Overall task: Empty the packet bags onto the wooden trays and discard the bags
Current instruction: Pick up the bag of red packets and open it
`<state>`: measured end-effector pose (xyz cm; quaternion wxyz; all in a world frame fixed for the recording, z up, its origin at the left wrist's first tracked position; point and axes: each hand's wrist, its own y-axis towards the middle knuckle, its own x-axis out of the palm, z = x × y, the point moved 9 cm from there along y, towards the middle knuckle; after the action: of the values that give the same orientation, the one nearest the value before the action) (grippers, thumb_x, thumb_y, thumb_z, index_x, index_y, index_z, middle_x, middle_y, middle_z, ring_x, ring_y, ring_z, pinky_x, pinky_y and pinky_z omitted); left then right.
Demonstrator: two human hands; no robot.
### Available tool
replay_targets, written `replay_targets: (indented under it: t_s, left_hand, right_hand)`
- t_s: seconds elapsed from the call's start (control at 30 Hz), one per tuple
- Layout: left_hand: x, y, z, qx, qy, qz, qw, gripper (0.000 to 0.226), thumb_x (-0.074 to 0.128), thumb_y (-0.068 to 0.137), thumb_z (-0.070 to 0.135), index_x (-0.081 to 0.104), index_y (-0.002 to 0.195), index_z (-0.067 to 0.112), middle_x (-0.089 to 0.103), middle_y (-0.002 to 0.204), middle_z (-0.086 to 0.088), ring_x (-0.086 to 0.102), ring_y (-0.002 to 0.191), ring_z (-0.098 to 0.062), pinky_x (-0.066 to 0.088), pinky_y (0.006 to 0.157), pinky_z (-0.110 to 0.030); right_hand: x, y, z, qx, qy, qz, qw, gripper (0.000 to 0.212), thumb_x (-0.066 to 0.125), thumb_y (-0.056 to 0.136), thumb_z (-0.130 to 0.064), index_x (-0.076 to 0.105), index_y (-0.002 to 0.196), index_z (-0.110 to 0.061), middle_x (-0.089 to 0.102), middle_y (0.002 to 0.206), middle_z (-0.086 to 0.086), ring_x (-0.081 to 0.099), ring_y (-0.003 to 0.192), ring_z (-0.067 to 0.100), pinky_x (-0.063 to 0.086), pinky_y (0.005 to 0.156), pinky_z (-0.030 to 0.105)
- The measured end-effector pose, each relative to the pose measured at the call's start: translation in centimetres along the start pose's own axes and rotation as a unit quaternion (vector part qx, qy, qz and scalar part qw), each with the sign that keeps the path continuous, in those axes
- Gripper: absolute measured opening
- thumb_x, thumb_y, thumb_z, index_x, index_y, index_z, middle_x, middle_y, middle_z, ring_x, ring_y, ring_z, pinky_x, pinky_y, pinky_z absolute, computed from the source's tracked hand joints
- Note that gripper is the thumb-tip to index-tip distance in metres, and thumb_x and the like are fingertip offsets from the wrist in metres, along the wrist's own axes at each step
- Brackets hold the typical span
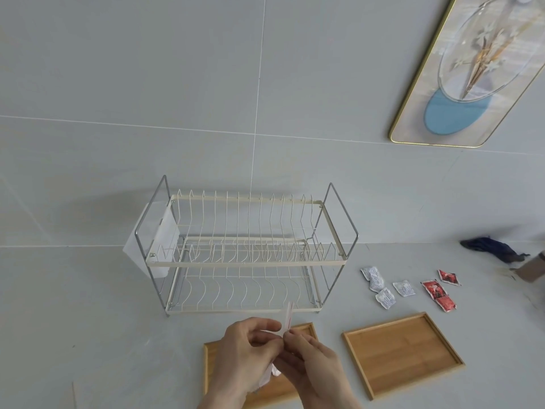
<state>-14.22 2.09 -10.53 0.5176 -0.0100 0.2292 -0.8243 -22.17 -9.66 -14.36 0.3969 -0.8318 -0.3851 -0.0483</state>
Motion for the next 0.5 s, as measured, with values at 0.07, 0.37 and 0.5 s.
replay_targets:
  t_s: [0.07, 0.37, 0.5]
  left_hand:
    - [0.07, -0.07, 0.03, 0.002, 0.002, -0.006, 1.0, 0.024, 0.073, 0.076, 0.009, 0.076, 0.092, 0.026, 0.08, 0.073, 0.009, 0.076, 0.073, -0.007, 0.061, 0.076, -0.026]
    - [0.78, 0.06, -0.07, 0.04, 0.023, -0.023, 0.999, 0.011, 0.078, 0.079, 0.023, 0.079, 0.088, 0.031, 0.08, 0.076, 0.009, 0.075, 0.077, -0.005, 0.061, 0.083, -0.032]
    - [0.84, 0.11, -0.65, -0.003, -0.045, -0.021, 0.999, 0.013, 0.077, 0.083, 0.012, 0.08, 0.092, 0.021, 0.081, 0.081, -0.005, 0.077, 0.082, -0.018, 0.061, 0.084, -0.034]
  right_hand:
    - [-0.14, 0.09, 0.08, -0.004, 0.005, 0.003, 1.0, 0.008, 0.067, 0.088, 0.008, 0.067, 0.096, 0.009, 0.073, 0.081, 0.03, 0.074, 0.069, 0.036, 0.063, 0.065, 0.039]
    - [-0.65, 0.17, -0.2, -0.027, 0.026, -0.009, 0.999, 0.016, 0.068, 0.085, 0.014, 0.061, 0.097, 0.004, 0.073, 0.093, 0.036, 0.076, 0.079, 0.043, 0.063, 0.07, 0.043]
    - [-0.27, 0.14, -0.55, -0.05, 0.019, -0.033, 0.998, 0.019, 0.063, 0.088, 0.016, 0.057, 0.101, 0.004, 0.066, 0.109, 0.045, 0.071, 0.096, 0.052, 0.063, 0.075, 0.046]
